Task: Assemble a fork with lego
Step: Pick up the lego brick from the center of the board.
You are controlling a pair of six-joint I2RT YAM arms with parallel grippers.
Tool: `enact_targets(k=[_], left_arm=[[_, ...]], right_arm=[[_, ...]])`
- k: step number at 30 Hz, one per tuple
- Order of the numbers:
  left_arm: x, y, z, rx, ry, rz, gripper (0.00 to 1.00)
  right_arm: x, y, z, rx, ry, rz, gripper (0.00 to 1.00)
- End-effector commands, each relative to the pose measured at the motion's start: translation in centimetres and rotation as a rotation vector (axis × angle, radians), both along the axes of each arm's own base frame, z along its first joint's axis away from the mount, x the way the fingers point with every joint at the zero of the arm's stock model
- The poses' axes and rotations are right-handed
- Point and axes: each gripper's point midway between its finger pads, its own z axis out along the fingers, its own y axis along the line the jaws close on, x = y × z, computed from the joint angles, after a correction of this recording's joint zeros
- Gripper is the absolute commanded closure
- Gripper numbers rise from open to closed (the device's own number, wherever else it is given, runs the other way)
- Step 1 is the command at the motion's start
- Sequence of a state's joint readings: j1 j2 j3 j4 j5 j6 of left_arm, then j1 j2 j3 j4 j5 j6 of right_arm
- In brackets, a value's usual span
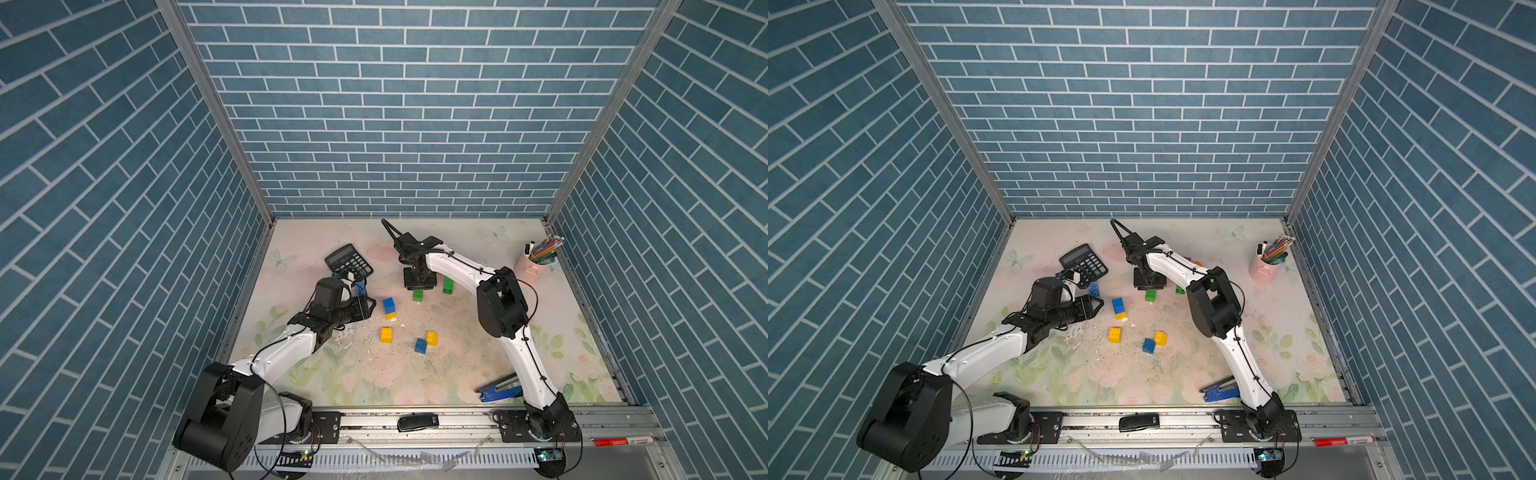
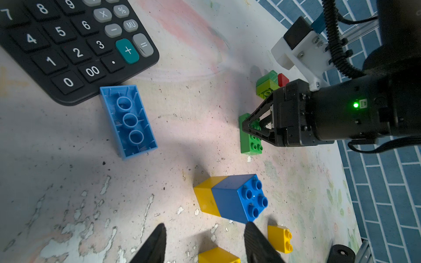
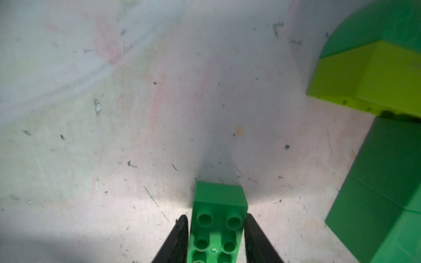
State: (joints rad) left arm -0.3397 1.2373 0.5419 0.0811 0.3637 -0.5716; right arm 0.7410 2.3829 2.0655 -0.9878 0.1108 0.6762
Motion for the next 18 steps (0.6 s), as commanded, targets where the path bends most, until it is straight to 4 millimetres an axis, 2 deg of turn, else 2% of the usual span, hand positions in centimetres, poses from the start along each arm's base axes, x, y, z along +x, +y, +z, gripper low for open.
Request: enact_targets(k=[1,7,11,14,18], left_arm=[[0.2,0.1,0.2,-0.003,-0.010,-0.002,0.43],[0.3,0.0,-0.1,-0.003,-0.002,-0.003,0.43],[0.2,0.0,-0.5,-0.018,0.009,0.009,0.43],[0.2,0.2,-1.3,-0.066,0.033,0.030,0.44],[0.1,0.1,-2.0,-0.091,0.051,0.028,0.45]], right_arm=[[0.1,-0.3,-0.6,-0.008,0.011,-0.025,0.60],[0.1,-0.3,-0.9,-0.009,0.019,-0.025,0.63],[0.1,-0.3,-0.5,-0.007,0.015,-0.007,0.70],[0.1,-0.2,0.7,0.003,-0.002,0.042,0.80],[-0.9,0.7,3.5,0.083,-0.040,0.157,0.82]])
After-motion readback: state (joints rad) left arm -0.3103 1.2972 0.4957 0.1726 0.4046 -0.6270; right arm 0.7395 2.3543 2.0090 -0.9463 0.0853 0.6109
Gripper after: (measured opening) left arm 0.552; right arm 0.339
